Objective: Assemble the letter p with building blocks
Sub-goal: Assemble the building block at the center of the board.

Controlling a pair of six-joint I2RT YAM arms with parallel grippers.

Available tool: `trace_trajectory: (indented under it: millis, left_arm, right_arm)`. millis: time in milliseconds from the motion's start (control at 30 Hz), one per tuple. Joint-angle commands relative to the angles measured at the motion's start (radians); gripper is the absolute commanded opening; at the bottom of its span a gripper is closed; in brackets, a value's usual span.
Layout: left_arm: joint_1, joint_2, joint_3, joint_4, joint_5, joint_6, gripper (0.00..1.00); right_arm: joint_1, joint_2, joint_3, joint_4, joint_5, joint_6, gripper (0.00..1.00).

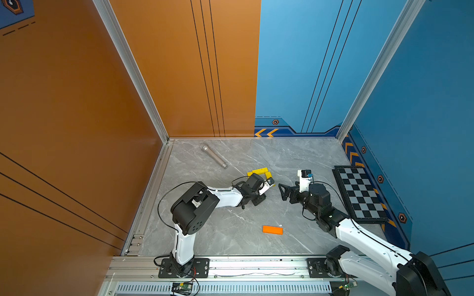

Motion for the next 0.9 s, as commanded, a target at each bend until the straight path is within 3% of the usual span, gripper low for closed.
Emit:
trace_trajectory:
  millis: [0,567,867]
  left_arm:
    - [0.000,0.022,0.011,-0.055,-0.012,0.013,0.43]
    - [-0.060,-0.192,-0.125,0.056,-0.037,0.048,0.53]
    - [-0.044,-0.284,-0.135,0.069,-0.172,-0.040,0.54]
  right_arm:
    - [-0.005,0.008,-0.007,0.018,-0.006,0.012,1.00]
    - [-0.006,0.005,-0.012,0.013,0.022,0.023,1.00]
    - [-0.008,0.008,-0.013,0.022,0.001,0.019,1.00]
